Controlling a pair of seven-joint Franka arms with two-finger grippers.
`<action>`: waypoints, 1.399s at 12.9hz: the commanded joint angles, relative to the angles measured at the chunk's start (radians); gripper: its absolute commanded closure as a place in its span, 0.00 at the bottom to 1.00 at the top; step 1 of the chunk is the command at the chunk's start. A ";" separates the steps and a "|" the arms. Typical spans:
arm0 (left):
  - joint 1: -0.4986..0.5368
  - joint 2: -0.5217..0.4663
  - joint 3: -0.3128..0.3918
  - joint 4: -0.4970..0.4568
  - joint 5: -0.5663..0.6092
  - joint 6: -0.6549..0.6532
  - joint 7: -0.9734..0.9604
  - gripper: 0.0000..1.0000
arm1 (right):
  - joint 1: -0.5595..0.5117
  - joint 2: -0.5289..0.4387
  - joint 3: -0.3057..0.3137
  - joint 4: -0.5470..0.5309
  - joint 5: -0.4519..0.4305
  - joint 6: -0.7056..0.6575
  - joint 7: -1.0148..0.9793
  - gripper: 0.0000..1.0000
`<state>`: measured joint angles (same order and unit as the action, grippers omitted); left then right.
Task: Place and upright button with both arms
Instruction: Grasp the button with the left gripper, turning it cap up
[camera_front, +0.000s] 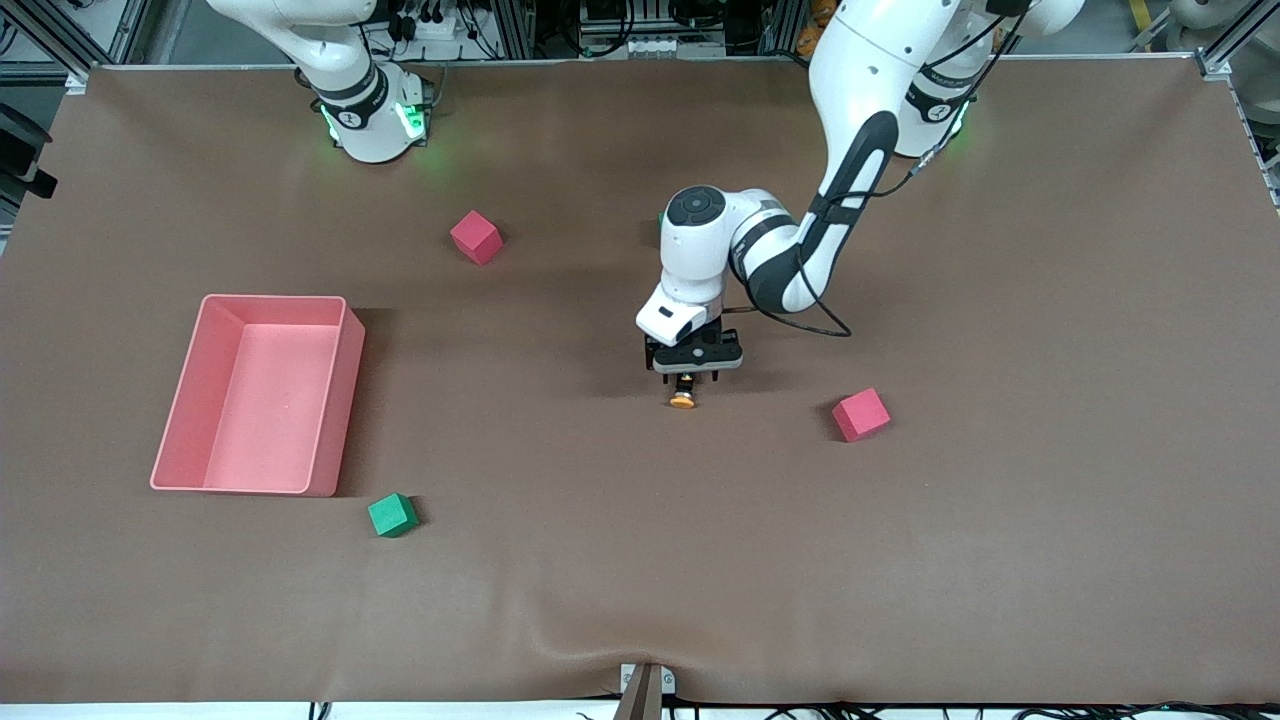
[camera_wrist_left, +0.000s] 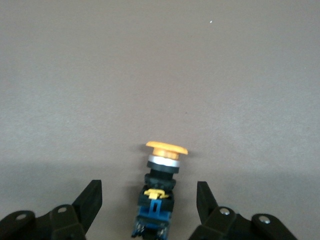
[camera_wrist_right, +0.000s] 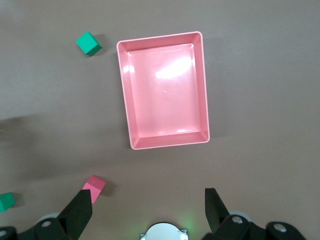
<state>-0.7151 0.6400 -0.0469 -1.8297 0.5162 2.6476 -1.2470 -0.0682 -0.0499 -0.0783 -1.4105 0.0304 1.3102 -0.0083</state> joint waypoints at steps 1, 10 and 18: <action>-0.003 0.030 -0.001 0.027 0.024 0.014 0.000 0.14 | -0.024 -0.010 0.011 -0.008 0.029 -0.003 -0.006 0.00; 0.002 0.029 -0.001 0.020 0.025 0.012 0.090 0.36 | -0.030 -0.008 0.009 -0.007 0.031 -0.025 -0.009 0.00; 0.019 0.015 -0.007 0.032 0.004 0.006 0.086 0.22 | -0.031 -0.007 0.014 -0.007 0.031 -0.026 -0.009 0.00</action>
<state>-0.7059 0.6660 -0.0486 -1.7949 0.5205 2.6504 -1.1596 -0.0781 -0.0498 -0.0736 -1.4105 0.0440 1.2904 -0.0083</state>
